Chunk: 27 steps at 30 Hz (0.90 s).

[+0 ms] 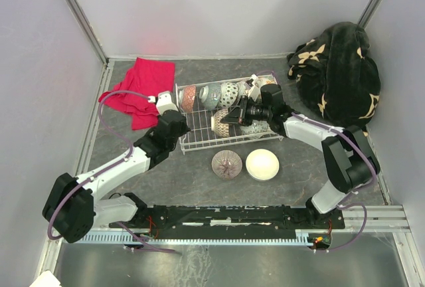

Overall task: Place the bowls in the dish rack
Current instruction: Turn the bowl upside down on the dish rack.

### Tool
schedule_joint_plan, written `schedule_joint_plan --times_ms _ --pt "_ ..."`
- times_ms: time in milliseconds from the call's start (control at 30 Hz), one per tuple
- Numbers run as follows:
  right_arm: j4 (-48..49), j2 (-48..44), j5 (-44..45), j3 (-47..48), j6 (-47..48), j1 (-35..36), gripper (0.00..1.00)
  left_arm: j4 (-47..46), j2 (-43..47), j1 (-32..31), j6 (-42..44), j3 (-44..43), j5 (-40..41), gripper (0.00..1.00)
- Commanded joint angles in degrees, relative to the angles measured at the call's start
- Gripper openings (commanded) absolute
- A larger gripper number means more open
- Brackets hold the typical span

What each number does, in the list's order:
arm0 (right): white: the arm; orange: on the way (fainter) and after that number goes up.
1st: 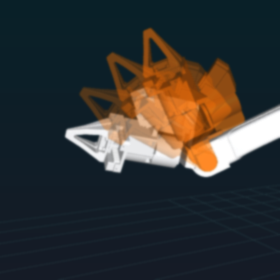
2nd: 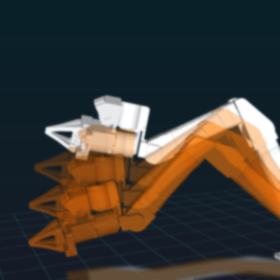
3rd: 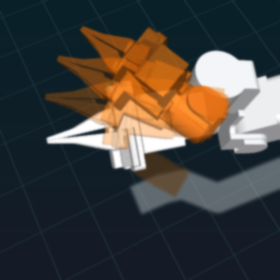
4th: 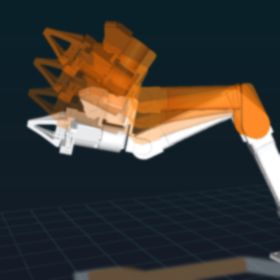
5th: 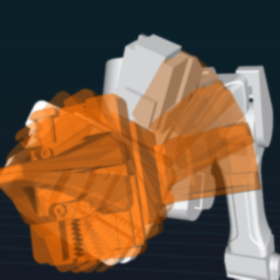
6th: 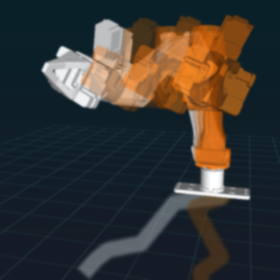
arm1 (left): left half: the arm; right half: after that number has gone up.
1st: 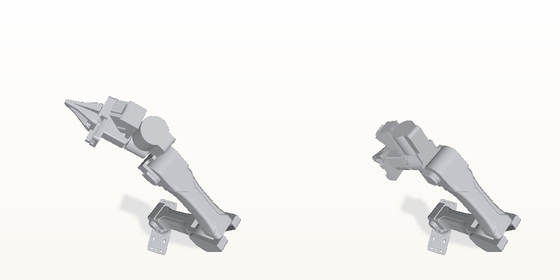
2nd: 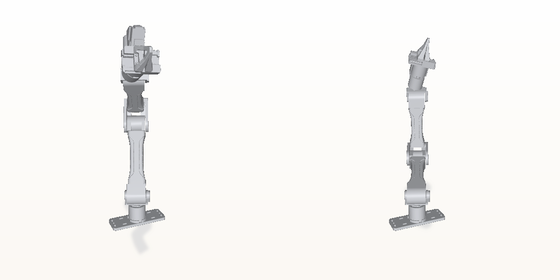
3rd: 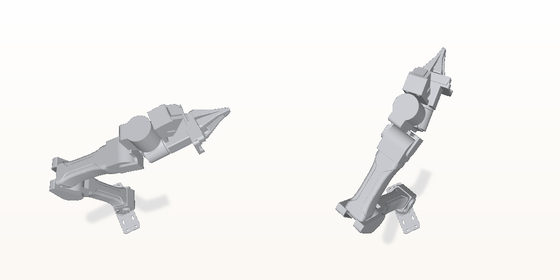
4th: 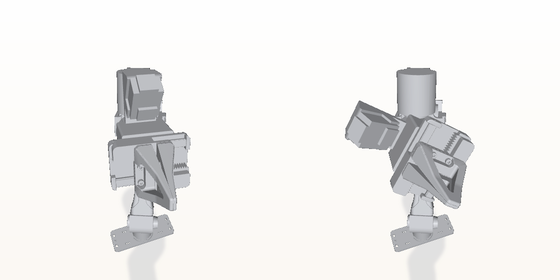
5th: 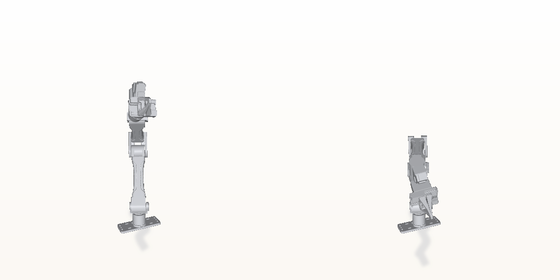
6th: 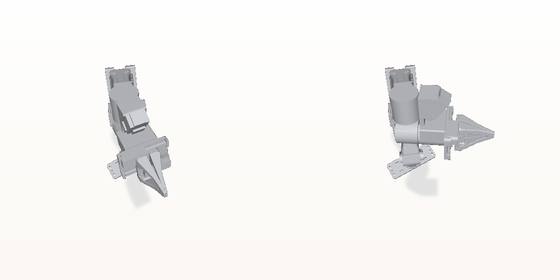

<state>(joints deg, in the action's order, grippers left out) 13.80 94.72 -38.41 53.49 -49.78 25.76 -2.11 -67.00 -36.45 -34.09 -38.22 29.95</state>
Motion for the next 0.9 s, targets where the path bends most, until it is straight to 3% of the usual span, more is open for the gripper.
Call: schedule_joint_plan --times_ms 0,400,867 --pt "-14.7 -2.5 11.9 -1.7 7.1 -1.4 0.07 -1.3 1.3 0.3 2.1 -1.8 1.4 0.16" --pt "-22.6 -7.7 21.3 -2.7 11.2 -1.3 0.11 -1.5 1.3 0.4 2.1 -1.7 1.2 0.16" --pt "-29.1 -15.5 28.1 -3.7 13.7 -1.0 0.26 -1.7 1.2 0.5 2.0 -1.7 0.8 0.16"
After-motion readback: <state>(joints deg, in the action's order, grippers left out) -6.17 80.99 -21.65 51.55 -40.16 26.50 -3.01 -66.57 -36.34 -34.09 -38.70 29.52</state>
